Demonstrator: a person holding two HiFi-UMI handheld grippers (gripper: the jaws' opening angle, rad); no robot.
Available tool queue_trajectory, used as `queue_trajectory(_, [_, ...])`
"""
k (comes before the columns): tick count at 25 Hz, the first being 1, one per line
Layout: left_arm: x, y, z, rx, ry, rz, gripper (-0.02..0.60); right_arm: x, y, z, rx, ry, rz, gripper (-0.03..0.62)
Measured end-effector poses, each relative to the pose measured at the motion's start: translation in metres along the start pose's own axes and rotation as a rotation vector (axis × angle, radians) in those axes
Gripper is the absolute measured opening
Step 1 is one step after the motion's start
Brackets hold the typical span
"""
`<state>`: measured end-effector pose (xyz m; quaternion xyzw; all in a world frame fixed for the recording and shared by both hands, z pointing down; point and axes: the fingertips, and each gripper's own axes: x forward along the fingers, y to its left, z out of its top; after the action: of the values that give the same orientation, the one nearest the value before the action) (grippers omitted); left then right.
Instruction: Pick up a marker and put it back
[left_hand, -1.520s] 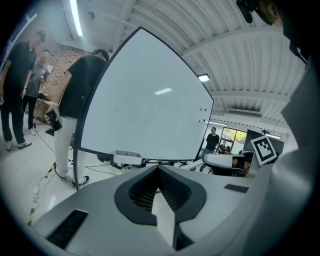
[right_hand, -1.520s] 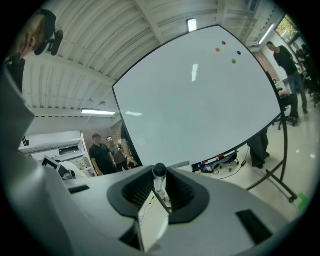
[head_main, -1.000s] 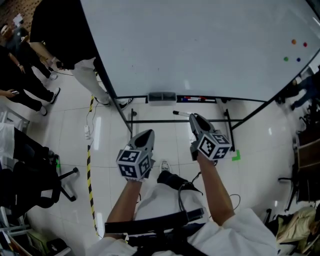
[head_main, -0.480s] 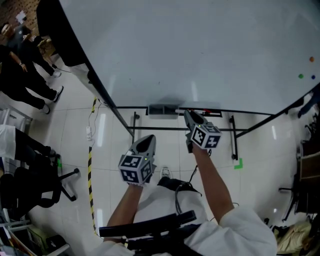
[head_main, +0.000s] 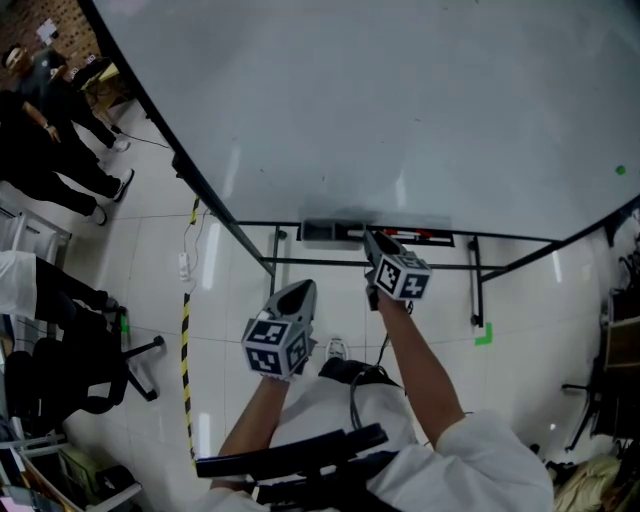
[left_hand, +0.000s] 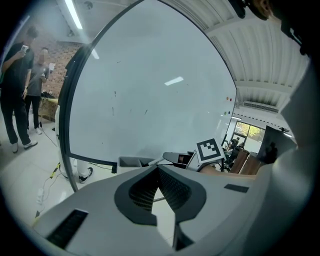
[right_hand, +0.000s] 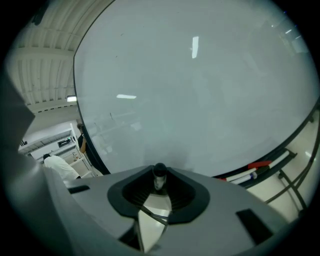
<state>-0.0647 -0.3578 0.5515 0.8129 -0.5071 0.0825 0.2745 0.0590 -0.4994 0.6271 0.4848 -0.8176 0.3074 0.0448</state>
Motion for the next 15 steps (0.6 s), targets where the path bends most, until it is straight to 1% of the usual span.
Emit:
queue_trajectory(3, [0.002, 0.003, 0.0, 0.0, 0.005, 0.004, -0.008, 0.004, -0.002, -0.002, 0.025, -0.007, 0.001, 0.084])
queue_trajectory(7, [0.003, 0.005, -0.001, 0.002, 0.011, 0.003, -0.008, 0.003, -0.002, 0.0, 0.036, -0.006, -0.017, 0.096])
queue_trajectory(15, [0.004, 0.0, -0.004, 0.007, 0.017, -0.016, -0.008, -0.002, -0.015, -0.017, 0.028, 0.053, -0.048, 0.128])
